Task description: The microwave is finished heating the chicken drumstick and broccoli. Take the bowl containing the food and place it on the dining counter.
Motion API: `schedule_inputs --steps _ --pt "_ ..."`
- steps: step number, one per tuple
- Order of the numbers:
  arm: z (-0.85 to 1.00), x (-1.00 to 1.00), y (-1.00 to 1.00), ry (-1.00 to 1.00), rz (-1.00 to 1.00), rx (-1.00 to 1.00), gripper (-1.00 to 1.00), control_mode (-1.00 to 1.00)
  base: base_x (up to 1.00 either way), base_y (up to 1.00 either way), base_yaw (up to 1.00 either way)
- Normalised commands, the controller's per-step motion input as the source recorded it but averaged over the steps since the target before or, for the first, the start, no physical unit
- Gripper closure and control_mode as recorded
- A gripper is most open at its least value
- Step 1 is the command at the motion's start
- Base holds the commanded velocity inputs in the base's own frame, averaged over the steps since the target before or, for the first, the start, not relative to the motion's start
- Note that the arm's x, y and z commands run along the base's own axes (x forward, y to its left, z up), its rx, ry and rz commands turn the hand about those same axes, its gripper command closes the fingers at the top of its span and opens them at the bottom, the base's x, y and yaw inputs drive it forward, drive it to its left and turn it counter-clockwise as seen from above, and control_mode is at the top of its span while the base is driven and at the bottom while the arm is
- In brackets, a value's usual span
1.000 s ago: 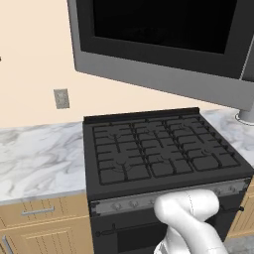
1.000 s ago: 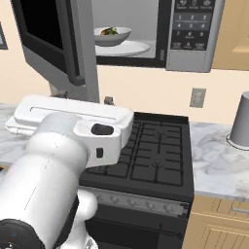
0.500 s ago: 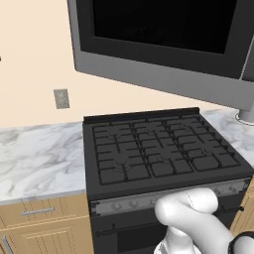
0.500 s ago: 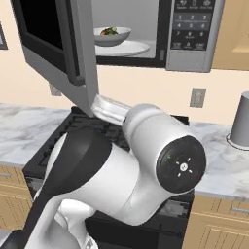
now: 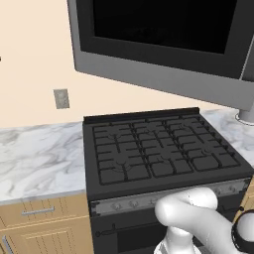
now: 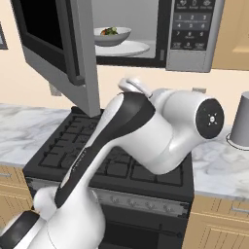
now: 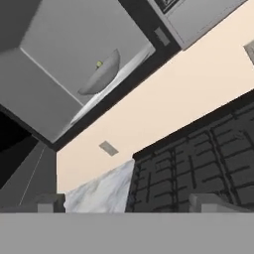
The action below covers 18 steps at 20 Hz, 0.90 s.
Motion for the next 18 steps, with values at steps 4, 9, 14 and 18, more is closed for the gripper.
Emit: schedule_inputs --steps 4,9,14,18 --pt "-0.08 0.93 0.0 0.07 0.02 0.2 -1.0 -1.0 0.0 0.0 0.0" --pt "0.0 0.96 0.0 0.04 0.02 0.13 -1.0 -1.0 0.0 0.0 0.0" --pt "0.0 0.78 0.0 0.05 0.01 0.09 -1.0 -1.0 0.0 0.0 0.0" --pt "0.0 0.31 0.09 0.09 0.03 0.07 -1.0 -1.0 0.0 0.0 0.0"
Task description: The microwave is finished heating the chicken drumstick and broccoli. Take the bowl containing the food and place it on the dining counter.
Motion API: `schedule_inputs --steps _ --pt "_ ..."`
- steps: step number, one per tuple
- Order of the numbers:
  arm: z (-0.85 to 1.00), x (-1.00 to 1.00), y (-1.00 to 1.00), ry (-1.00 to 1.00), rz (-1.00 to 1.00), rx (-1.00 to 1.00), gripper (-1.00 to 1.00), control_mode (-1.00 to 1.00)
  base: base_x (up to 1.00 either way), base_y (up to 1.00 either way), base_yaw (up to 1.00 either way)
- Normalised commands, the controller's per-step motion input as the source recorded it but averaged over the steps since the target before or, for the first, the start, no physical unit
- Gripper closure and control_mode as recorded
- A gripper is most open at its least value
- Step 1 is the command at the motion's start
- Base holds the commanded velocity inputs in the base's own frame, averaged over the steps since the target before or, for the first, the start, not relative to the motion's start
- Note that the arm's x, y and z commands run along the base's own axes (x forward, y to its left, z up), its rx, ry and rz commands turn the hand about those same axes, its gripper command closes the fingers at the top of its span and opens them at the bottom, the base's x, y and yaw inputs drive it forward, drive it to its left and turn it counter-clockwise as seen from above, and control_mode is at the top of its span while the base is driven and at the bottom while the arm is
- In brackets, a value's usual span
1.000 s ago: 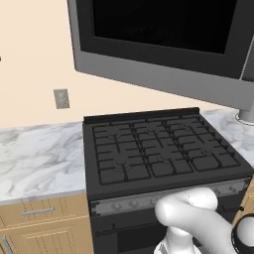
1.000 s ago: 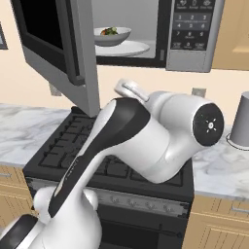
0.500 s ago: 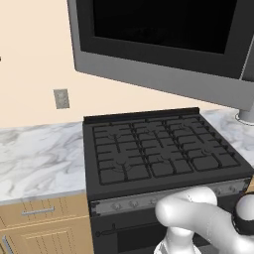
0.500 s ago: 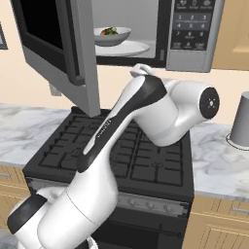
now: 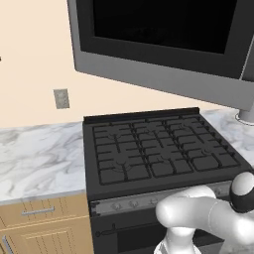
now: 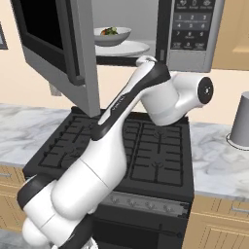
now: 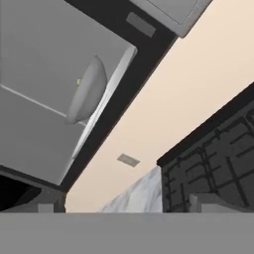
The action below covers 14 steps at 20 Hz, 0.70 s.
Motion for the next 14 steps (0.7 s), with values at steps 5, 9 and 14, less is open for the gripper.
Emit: schedule_inputs --steps 5,9,14 --pt "0.0 -0.1 0.28 0.08 0.1 0.04 -1.0 -1.0 0.0 0.0 0.0" --pt "0.0 -0.29 0.62 0.03 0.08 0.02 -1.0 -1.0 0.0 0.0 0.0" --pt "0.0 -0.34 0.81 0.0 0.08 0.02 -1.0 -1.0 0.0 0.0 0.0"
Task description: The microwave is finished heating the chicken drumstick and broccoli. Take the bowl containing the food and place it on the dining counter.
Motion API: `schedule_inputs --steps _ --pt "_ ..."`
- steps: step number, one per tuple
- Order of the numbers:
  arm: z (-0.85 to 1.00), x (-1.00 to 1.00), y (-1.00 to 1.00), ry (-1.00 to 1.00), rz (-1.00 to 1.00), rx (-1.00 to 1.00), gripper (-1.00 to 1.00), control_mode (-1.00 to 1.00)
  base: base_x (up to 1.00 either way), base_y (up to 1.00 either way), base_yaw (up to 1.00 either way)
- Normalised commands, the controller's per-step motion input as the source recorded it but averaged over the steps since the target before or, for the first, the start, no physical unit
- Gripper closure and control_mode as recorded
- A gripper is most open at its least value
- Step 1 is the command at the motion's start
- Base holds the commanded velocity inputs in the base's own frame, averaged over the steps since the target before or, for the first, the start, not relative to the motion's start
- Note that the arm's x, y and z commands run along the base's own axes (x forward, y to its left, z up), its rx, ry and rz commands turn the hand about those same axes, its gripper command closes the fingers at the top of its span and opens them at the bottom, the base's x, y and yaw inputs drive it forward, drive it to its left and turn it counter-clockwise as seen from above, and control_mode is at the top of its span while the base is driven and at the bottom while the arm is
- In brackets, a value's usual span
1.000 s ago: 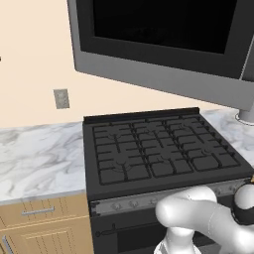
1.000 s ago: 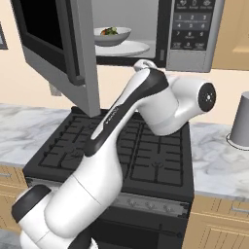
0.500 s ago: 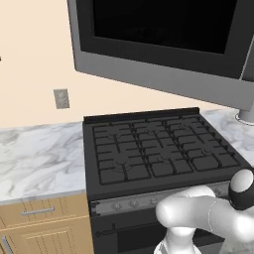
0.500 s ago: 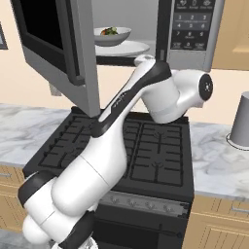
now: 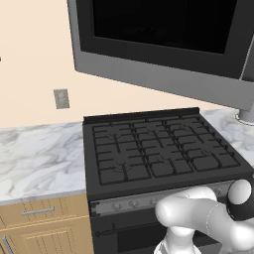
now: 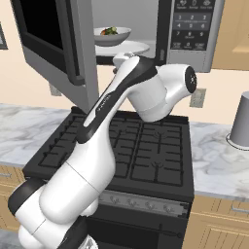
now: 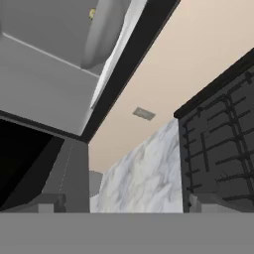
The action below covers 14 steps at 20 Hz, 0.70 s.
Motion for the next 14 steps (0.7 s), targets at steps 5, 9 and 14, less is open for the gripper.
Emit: schedule_inputs --steps 5,9,14 --pt "0.0 -0.59 0.75 0.0 0.13 0.02 -1.0 -1.0 0.0 0.0 0.0" --pt "0.0 -0.64 0.57 0.0 0.22 0.01 -1.0 -1.0 0.0 0.0 0.0" --pt "0.0 -0.66 0.74 0.0 0.26 0.01 -1.0 -1.0 0.0 0.0 0.0"
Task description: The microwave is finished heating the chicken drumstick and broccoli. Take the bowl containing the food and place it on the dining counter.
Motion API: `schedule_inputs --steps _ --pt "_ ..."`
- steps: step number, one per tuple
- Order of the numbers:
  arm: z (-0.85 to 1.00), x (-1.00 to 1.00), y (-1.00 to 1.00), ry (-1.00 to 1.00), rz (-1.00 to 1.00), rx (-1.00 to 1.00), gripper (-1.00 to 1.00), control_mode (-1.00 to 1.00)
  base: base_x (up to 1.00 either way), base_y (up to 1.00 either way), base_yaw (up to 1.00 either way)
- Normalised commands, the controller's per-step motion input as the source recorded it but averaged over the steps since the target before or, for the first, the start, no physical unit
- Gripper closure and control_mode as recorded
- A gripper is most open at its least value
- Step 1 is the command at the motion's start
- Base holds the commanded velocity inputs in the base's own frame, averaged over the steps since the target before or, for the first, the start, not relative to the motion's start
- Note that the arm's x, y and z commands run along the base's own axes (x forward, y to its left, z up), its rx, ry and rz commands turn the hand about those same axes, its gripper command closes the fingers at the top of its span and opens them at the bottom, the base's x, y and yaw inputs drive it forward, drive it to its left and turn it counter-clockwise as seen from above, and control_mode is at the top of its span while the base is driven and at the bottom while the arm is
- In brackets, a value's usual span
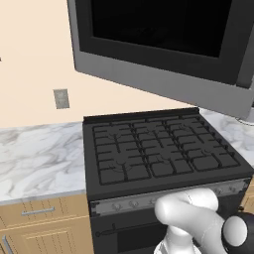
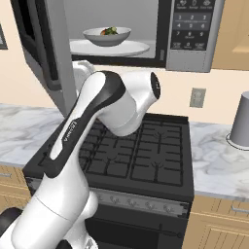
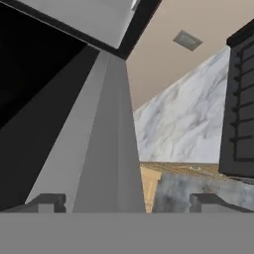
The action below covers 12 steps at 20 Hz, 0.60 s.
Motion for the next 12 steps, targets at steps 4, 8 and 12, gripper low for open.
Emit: schedule_inputs --steps 4,8,12 --pt "0.0 -0.63 0.99 0.0 0.21 0.0 -1.0 -1.0 0.0 0.0 0.0" --pt "0.0 -0.56 1.0 0.0 0.11 0.0 -1.0 -1.0 0.0 0.0 0.0" --pt "0.0 -0.44 1.0 -0.05 0.01 0.0 -1.0 -1.0 0.0 0.0 0.0"
